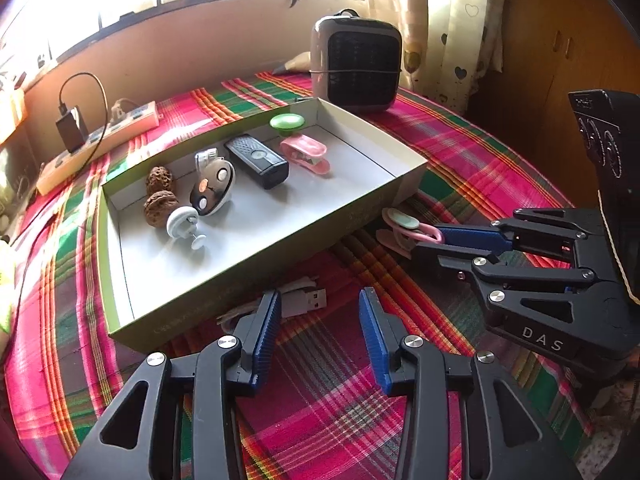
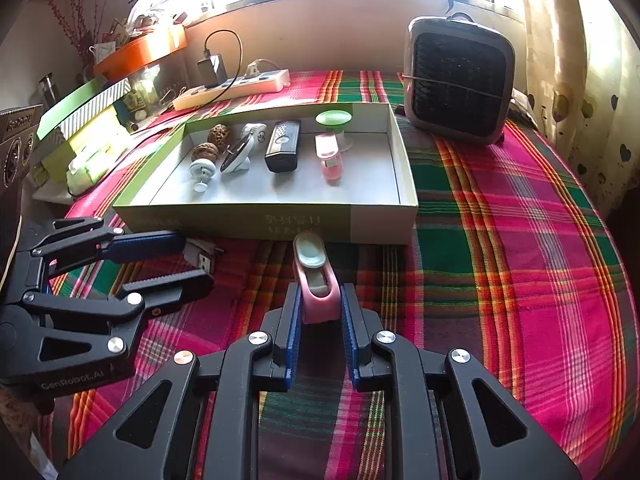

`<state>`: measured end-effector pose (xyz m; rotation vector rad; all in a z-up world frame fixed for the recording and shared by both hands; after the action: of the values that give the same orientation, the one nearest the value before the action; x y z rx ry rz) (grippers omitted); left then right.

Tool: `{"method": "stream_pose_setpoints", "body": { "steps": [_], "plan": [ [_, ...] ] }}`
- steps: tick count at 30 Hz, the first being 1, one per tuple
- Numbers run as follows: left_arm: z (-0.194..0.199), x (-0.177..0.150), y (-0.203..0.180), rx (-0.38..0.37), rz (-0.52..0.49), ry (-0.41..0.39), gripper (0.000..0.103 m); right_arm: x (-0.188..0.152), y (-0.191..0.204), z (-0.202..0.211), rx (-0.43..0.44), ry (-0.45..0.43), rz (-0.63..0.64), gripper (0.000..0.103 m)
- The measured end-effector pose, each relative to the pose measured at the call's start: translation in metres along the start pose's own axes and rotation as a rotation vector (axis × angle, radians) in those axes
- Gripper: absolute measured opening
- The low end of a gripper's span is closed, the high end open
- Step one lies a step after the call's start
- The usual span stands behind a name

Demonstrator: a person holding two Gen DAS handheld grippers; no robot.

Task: Organize objects
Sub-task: 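Close the right gripper on the pink mint-topped holder while the left gripper approaches the white cable, then close the left gripper on the white USB cable while the right gripper holds the pink holder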

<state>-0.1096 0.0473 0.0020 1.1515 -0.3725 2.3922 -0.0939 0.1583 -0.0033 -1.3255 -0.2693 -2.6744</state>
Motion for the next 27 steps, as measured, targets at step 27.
{"method": "stream_pose_setpoints", "body": {
  "steps": [27],
  "plan": [
    [0.002,-0.007,0.001,-0.039,-0.010,0.035,0.038,-0.001,-0.003,-0.001,0.007,0.005,-0.012,0.020]
  ]
}}
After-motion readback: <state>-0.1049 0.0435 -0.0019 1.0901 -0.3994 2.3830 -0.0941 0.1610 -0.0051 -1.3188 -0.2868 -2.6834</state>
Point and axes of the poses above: each gripper's, at about its wrist camera, not at the fingertips, and z roughly against the way its jaws point, y to its left, x to its top, the point moved 2 cm from there along -z, roughly the way its jaws point, and after that the axes turned 13 degrees about -y, right-handed, at the moved point
